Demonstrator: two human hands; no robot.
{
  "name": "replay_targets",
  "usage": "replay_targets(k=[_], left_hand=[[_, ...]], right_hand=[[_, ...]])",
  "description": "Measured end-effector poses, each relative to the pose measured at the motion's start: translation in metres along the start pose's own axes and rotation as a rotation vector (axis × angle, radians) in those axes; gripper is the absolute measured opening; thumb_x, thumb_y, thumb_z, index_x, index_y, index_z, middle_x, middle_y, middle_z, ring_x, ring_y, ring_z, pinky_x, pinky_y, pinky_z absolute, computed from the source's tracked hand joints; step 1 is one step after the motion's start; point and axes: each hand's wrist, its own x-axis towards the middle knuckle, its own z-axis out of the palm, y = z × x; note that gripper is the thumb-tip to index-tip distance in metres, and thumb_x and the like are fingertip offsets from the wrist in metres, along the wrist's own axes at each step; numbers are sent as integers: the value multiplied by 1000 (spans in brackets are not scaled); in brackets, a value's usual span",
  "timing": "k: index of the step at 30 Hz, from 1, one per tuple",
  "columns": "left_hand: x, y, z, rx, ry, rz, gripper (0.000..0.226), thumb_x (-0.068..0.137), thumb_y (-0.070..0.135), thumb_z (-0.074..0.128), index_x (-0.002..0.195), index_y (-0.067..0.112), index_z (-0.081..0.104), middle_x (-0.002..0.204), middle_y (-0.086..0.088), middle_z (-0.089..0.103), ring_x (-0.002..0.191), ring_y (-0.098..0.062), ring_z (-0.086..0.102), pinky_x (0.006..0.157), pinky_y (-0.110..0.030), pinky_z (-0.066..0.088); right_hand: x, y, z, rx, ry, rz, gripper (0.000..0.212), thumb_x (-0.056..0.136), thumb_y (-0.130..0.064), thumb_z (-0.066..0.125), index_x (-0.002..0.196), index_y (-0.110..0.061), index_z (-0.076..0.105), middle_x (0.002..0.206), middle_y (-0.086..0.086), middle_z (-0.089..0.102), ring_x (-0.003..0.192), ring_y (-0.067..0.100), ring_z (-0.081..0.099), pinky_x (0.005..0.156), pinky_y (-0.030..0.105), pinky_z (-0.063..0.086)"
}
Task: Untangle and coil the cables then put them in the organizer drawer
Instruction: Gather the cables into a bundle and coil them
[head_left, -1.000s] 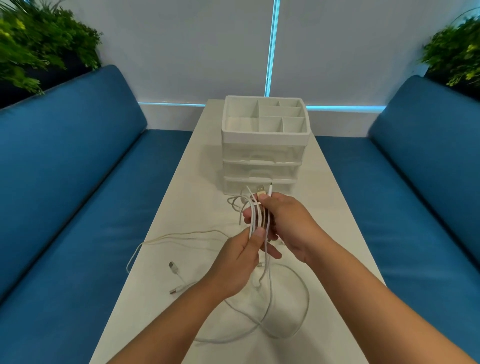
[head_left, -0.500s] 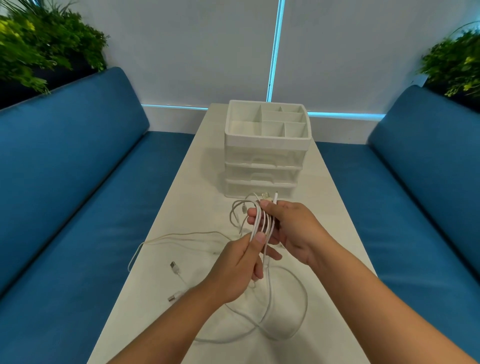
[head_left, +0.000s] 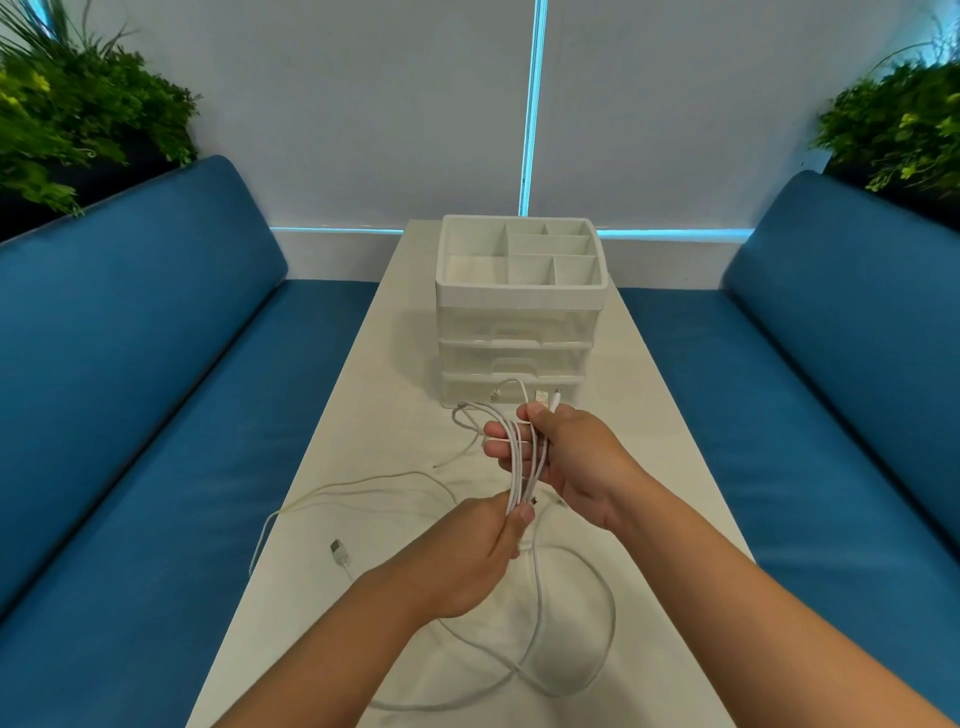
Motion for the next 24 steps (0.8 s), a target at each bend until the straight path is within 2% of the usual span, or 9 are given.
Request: replay_targets(k=[4, 6, 9, 12, 14, 17, 19, 21, 24], left_hand=[[-1, 5, 0, 205, 3, 56, 34, 107, 35, 23, 117, 16, 50, 95, -4, 61, 87, -21, 60, 83, -36, 48], [-2, 8, 0, 335, -5, 94, 27, 107, 31, 25, 116, 16, 46, 87, -1, 50, 79, -20, 51, 75, -32, 44], [-4, 15, 2, 456, -5, 137, 30, 108, 24, 26, 131, 12, 40, 90, 0, 42, 75, -14, 37, 69, -26, 32], [-3, 12, 4, 457, -42, 141, 36, 108, 25, 26, 140, 11, 34, 109, -7, 51, 88, -16, 38, 81, -23, 32], [0, 9, 5, 208, -78, 109, 40, 106, 33, 34, 145, 21, 32, 115, -1, 52, 104, -14, 44, 92, -24, 39], [11, 6, -2, -510, -140, 18, 64, 89, 37, 66, 146, 32, 37, 126, 14, 53, 119, -1, 44, 87, -9, 37], [20, 4, -19, -1020, -103, 50, 59, 70, 37, 73, 124, 19, 57, 114, 2, 62, 109, -10, 54, 93, -26, 36], [30, 5, -35, -1386, 47, 14, 52, 73, 43, 72, 109, 8, 61, 101, -10, 66, 89, -21, 60, 93, -37, 40], [42, 22, -44, -1340, 266, -171, 36, 102, 32, 45, 107, 0, 60, 104, -15, 74, 61, -23, 52, 59, -29, 50]], right_hand=[[1, -5, 0, 14, -15, 26, 26, 106, -17, 32, 98, -5, 53, 84, 11, 75, 71, 23, 72, 74, 36, 59], [3, -9, 1, 7, -27, 39, 29, 106, -17, 32, 93, -5, 55, 84, 10, 75, 71, 23, 72, 75, 36, 59], [10, -12, 0, 17, -39, 65, 29, 106, -15, 34, 92, -4, 57, 85, 9, 74, 69, 21, 71, 72, 35, 60], [16, -10, -2, 12, -55, 51, 19, 104, -14, 37, 97, -7, 53, 77, 4, 64, 50, 10, 49, 50, 22, 46], [16, -7, -4, -16, -84, 9, 15, 104, -16, 37, 96, -11, 49, 72, 0, 54, 47, 7, 33, 45, 18, 32], [10, -5, -9, -49, -140, -57, 16, 104, -17, 38, 93, -13, 48, 70, -2, 50, 49, 7, 27, 47, 18, 27], [4, 1, -11, -126, -161, -102, 17, 104, -18, 37, 93, -12, 49, 72, -1, 50, 49, 7, 29, 49, 19, 30], [-1, 12, -11, -214, -158, -154, 19, 104, -17, 36, 96, -12, 52, 74, 0, 52, 50, 7, 33, 51, 21, 31], [-7, 26, -8, -328, -112, -221, 20, 105, -19, 35, 103, -13, 53, 77, 2, 58, 52, 7, 41, 54, 22, 38]])
